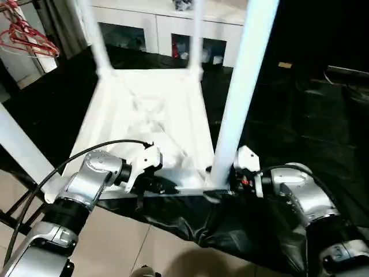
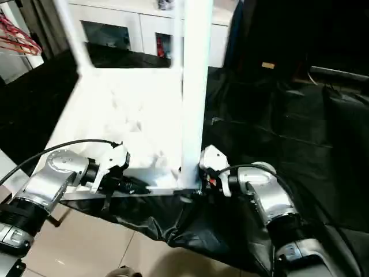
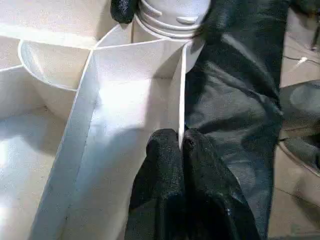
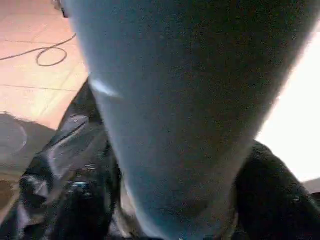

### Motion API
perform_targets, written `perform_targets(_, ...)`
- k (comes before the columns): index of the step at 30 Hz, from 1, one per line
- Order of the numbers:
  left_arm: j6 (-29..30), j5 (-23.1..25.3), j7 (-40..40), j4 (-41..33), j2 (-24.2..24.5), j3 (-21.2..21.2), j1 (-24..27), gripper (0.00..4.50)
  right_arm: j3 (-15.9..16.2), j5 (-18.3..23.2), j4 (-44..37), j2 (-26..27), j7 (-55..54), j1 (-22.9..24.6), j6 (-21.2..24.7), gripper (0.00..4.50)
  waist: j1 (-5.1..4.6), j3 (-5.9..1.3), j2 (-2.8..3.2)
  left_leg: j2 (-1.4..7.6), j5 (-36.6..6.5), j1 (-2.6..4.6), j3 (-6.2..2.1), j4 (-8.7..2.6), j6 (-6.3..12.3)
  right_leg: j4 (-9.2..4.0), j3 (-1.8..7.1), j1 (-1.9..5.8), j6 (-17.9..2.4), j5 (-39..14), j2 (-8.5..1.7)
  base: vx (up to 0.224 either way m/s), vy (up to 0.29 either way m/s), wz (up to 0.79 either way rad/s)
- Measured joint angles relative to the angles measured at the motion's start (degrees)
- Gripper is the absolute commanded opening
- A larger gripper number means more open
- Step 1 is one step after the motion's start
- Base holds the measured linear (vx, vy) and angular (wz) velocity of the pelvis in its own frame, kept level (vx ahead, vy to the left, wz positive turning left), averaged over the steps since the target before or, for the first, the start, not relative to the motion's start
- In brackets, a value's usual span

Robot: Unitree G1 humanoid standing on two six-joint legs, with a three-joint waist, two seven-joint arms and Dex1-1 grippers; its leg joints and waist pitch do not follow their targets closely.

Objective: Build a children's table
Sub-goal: Rotate leg to tighten

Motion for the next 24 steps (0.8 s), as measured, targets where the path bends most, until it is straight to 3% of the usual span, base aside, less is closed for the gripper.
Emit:
perform_targets(7, -0.1, 0.0, 2.3, 0.5, -0.9, 0.5, 0.0, 0.0, -1.0, -0.2, 0.7, 1.6, -2.5, 0.1, 0.8, 2.67, 0.07, 0.02, -0.16, 0.03, 0.0, 0.06, 0.0, 0.02, -0.05, 0.1, -0.01, 0.03, 0.0, 0.0, 0.0, 0.0, 0.0, 0.0)
perform_targets(13, 3.3, 3.0, 18.6, 0.6, -6.2, 3.6, -0.4, 0.0, -7.2, -2.5, 8.6, 10.7, -28.9, -2.8, 1.0, 2.66, -1.69, 0.08, -0.3, 0.0, 0.1, 0.46, -0.01, -0.05, -0.38, 0.09, 0.02, 0.12, -0.2, 0.3, -0.03, 0.0, 0.0, 0.0)
perform_targets(19, 5.2, 5.0, 27.5, 0.7, -10.7, 4.1, -0.7, 0.0, -11.2, -4.7, 10.9, 17.5, -46.4, -4.1, 1.9, 2.66, -1.97, -0.09, 0.12, -0.08, 0.1, 0.79, 0.0, -0.39, -0.42, 0.06, 0.06, 0.33, 0.1, 0.1, -0.05, 0.0, 0.0, 0.0)
perform_targets(22, 5.9, 5.2, 28.7, 0.6, -11.5, 4.1, -0.6, 0.0, -11.5, -5.6, 11.4, 18.4, -49.1, -4.1, 0.6, 2.66, -1.89, -0.31, 0.46, -0.09, 0.1, 0.75, 0.0, -0.38, -0.42, 0.04, 0.07, 0.34, 0.1, 0.2, -0.05, 0.0, 0.0, 0.0)
perform_targets(23, 5.9, 5.2, 28.7, 0.5, -11.5, 4.0, -0.6, 0.0, -11.5, -5.7, 11.4, 18.4, -49.1, -4.0, 0.2, 3.22, -1.88, -0.32, 0.48, -0.1, 0.1, 0.73, 0.0, -0.39, -0.41, 0.02, 0.07, 0.34, 0.1, 0.1, -0.05, 0.0, 0.0, 0.0)
perform_targets(24, 5.9, 5.2, 28.6, 0.5, -11.5, 4.0, -0.6, 0.0, -11.5, -5.7, 11.3, 18.4, -49.1, -3.8, -0.1, 3.22, -1.88, -0.32, 0.48, -0.09, 0.1, 0.72, 0.0, -0.41, -0.41, -0.02, 0.07, 0.34, 0.1, 0.1, -0.05, 0.0, 0.0, 0.0)
